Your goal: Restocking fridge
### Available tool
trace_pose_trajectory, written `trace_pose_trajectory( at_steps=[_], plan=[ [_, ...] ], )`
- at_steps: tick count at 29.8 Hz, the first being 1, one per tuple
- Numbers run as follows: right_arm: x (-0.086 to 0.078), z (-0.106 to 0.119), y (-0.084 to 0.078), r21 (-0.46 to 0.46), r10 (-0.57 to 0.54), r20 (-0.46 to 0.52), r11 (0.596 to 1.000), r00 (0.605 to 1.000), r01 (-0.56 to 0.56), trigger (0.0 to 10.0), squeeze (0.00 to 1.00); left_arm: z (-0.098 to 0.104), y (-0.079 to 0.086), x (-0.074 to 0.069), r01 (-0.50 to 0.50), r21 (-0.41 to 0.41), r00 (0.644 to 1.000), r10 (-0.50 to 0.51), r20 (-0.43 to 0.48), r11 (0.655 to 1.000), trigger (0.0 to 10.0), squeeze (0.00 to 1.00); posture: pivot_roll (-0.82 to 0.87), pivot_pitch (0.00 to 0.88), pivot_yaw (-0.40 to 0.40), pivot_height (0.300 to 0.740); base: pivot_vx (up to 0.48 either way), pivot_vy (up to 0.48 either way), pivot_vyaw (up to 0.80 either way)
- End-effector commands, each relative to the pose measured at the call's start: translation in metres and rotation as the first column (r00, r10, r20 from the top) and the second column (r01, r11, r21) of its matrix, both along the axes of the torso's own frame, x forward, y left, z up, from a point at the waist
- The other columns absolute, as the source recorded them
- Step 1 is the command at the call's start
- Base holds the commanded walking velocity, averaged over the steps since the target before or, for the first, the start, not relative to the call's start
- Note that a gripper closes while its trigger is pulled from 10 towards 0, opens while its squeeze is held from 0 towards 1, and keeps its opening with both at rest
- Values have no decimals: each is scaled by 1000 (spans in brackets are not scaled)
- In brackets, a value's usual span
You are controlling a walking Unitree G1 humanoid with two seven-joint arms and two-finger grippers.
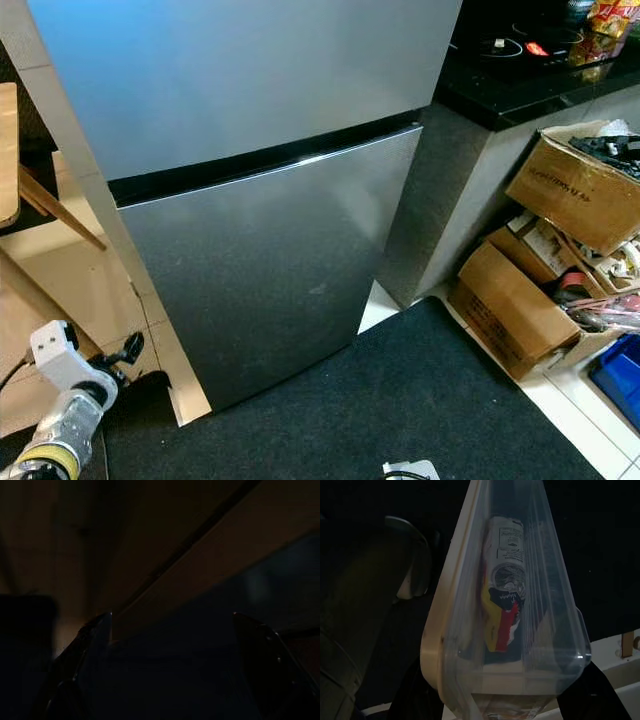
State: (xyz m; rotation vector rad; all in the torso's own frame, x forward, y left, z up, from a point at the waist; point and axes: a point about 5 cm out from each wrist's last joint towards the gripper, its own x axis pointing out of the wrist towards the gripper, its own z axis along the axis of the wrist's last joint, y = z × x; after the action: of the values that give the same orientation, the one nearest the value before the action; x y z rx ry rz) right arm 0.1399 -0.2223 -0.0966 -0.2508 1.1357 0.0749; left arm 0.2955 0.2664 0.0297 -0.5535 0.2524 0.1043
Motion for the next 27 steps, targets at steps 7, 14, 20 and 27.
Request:
trace_pose_trajectory(
  at_steps=[7, 14, 20, 27],
  plan=[
    [-12, -3, -5, -8, -11, -20, 1000, 1000, 11, 10000, 0, 70, 26, 30, 210, 74, 938, -222, 265, 975, 10000, 1000, -83, 96, -11, 740, 0, 0, 0],
    [-13, -3, -7, -14, -14, -22, 1000, 1000, 13, 10000, 0, 111, 24, 47, 339, 238, 851, -405, 334, 910, 10000, 0, -86, 90, -14, 740, 0, 0, 0],
    [-8, -1, -7, -16, -11, -9, 1000, 1000, 11, 10000, 0, 140, 7, 57, 492, 357, 708, -603, 366, 794, 10000, 0, -91, 93, -18, 740, 0, 0, 0],
    [-8, -1, -9, -18, -12, -8, 1000, 1000, 12, 10000, 0, 155, -1, 58, 601, 412, 582, -728, 362, 685, 10000, 0, -96, 99, -20, 740, 0, 0, 0]
  ],
)
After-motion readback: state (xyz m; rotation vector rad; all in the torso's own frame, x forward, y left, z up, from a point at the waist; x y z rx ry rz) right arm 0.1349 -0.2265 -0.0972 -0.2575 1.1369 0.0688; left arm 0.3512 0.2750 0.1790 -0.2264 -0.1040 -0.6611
